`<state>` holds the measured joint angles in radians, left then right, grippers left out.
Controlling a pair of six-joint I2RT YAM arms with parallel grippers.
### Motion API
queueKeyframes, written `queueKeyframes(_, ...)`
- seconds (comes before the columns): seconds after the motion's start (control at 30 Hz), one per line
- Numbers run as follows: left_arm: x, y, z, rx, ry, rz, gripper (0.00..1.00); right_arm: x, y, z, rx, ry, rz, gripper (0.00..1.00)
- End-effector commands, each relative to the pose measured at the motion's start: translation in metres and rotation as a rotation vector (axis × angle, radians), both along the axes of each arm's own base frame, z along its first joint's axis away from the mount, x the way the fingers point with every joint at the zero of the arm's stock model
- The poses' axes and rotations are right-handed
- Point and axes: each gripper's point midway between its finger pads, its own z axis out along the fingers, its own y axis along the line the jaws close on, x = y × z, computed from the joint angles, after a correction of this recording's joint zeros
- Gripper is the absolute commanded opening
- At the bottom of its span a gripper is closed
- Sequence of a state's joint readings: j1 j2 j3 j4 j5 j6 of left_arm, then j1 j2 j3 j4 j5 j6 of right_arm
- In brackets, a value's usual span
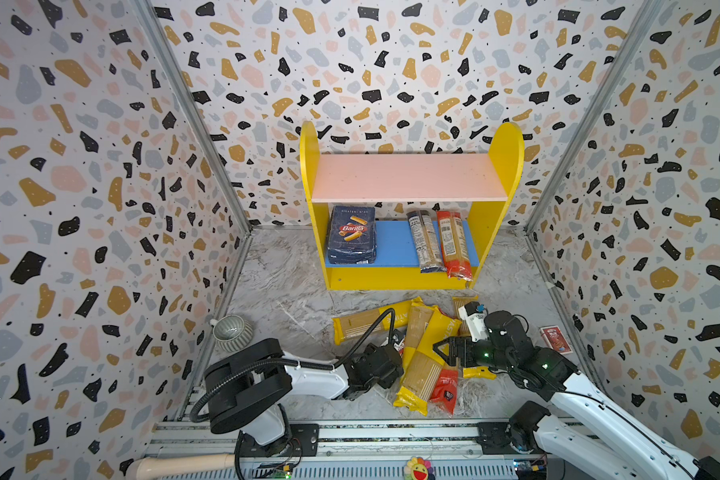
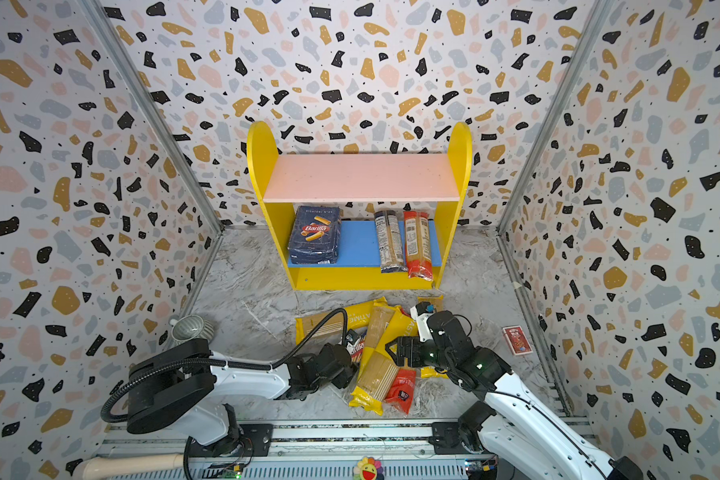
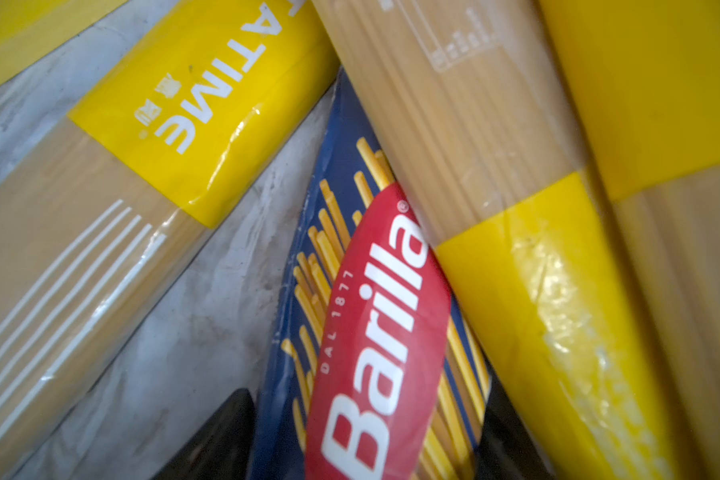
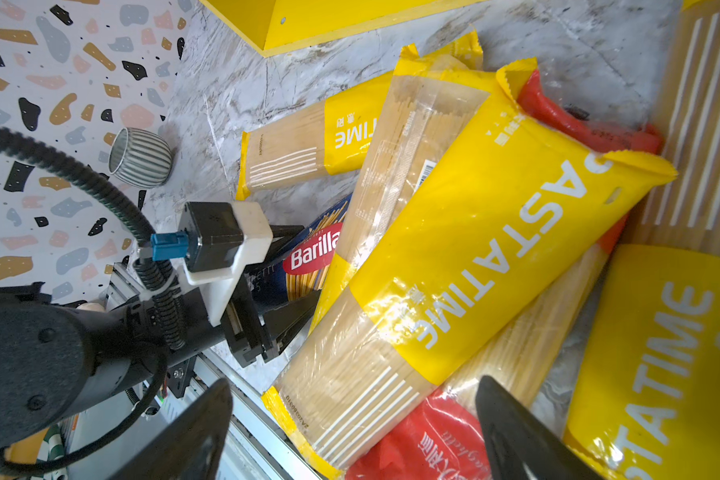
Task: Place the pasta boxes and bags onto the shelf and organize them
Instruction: 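Grasp the Barilla spaghetti box with the left gripper and drag it nearer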
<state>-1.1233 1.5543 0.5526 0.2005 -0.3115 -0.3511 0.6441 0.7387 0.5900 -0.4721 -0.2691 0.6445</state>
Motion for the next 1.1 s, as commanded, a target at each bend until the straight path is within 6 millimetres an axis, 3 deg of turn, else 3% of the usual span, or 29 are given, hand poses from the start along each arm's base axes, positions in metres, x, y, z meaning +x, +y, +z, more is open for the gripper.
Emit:
queueKeyframes(0.0, -0.027, 0.016, -0.030, 0.060, 0.146, -0.015, 0.65, 0.002, 0.001, 0.013, 0.011, -0.027, 0.009, 0.92)
queueKeyframes(0.13, -0.025, 0.029, -0.020, 0.053, 0.128, 0.047, 0.54, 0.002, 0.002, 0.013, 0.010, -0.027, 0.015, 0.92)
queueKeyframes(0.53, -0.015, 0.041, 0.014, 0.016, 0.084, 0.149, 0.28, 0.001, 0.002, 0.014, 0.008, -0.033, 0.022, 0.91)
queueKeyframes(0.7, -0.002, 0.057, 0.025, 0.049, 0.019, 0.258, 0.15, 0.003, 0.002, 0.015, 0.006, -0.038, 0.018, 0.91)
queueKeyframes(0.9, 0.014, 0.078, 0.044, 0.113, -0.076, 0.386, 0.14, 0.005, 0.004, 0.015, 0.003, -0.042, 0.022, 0.91)
queueKeyframes(1.07, 0.015, 0.081, 0.068, 0.048, -0.103, 0.407, 0.14, 0.006, 0.005, 0.014, 0.004, -0.040, 0.027, 0.91)
